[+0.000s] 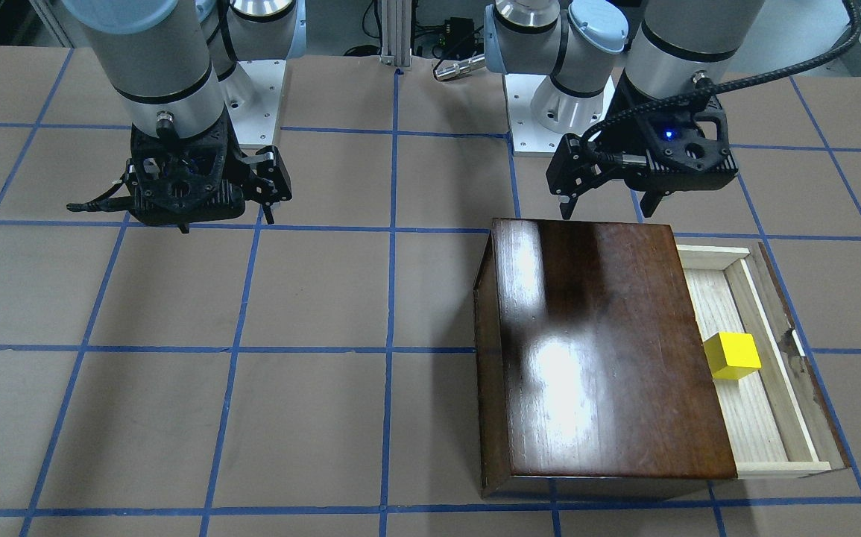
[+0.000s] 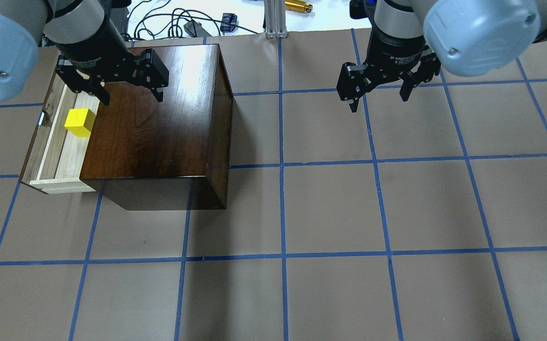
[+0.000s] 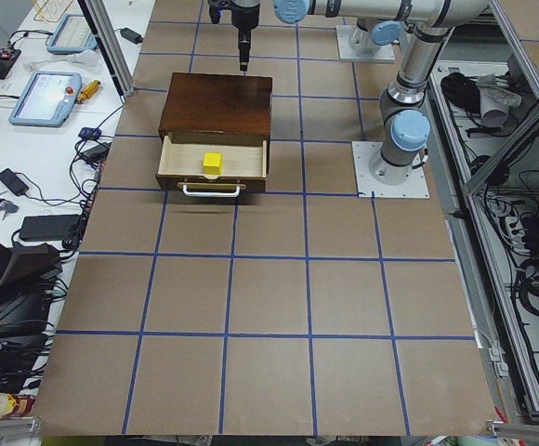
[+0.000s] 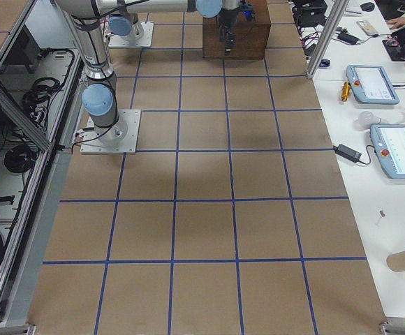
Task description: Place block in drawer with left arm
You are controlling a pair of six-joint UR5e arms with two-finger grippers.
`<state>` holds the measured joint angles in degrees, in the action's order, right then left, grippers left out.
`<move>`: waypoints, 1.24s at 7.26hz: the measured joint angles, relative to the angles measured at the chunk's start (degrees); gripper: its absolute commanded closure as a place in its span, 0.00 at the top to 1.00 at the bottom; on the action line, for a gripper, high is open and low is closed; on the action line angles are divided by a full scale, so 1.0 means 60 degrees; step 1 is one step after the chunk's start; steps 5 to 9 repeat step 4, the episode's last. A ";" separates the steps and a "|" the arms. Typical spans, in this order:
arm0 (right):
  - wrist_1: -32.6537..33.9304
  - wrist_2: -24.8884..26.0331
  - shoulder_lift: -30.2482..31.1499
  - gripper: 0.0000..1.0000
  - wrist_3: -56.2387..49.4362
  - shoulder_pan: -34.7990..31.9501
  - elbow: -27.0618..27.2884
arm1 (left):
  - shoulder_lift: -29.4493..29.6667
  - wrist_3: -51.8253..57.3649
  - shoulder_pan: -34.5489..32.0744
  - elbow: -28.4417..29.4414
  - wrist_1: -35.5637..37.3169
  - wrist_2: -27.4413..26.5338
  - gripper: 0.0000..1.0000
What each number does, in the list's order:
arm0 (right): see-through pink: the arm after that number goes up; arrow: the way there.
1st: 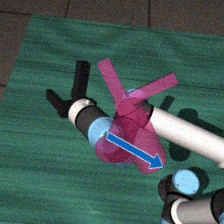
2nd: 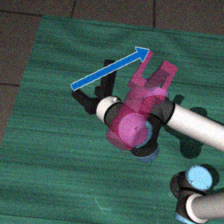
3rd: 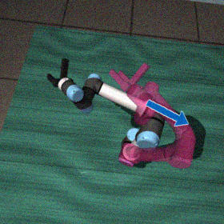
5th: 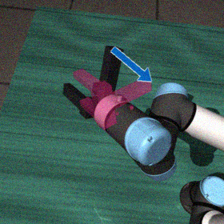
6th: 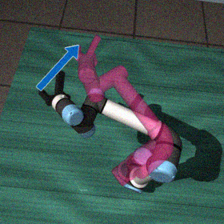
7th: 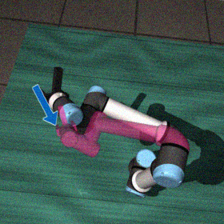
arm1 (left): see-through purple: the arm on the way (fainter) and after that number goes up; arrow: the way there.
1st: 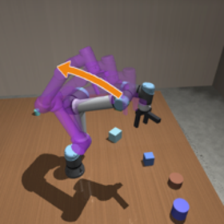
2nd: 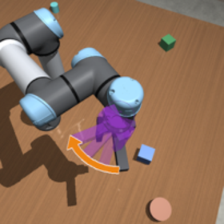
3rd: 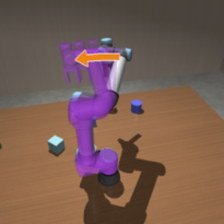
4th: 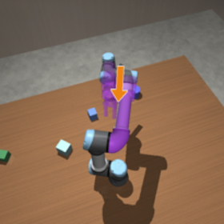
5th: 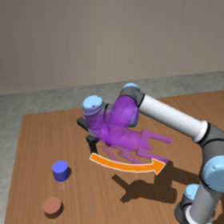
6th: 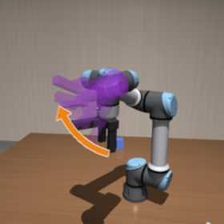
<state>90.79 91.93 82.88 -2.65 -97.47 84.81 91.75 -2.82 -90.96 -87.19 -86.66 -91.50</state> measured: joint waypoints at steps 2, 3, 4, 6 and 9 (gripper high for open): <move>0.0000 0.0000 0.0000 1.00 0.0001 0.0000 0.0000 | -0.0021 0.0039 0.0000 0.0000 0.0000 0.0012 1.00; 0.0000 0.0000 0.0000 1.00 -0.0001 0.0000 0.0000 | -0.0026 0.0051 0.0000 -0.0002 0.0000 0.0014 1.00; 0.0000 0.0000 0.0000 1.00 -0.0007 0.0000 0.0000 | -0.0031 0.0056 0.0001 -0.0004 0.0000 0.0015 1.00; 0.0000 0.0000 0.0000 1.00 -0.0007 0.0000 0.0000 | -0.0031 0.0056 0.0001 -0.0004 0.0000 0.0015 1.00; 0.0000 0.0000 0.0000 1.00 -0.0007 0.0000 0.0000 | -0.0031 0.0056 0.0001 -0.0004 0.0000 0.0015 1.00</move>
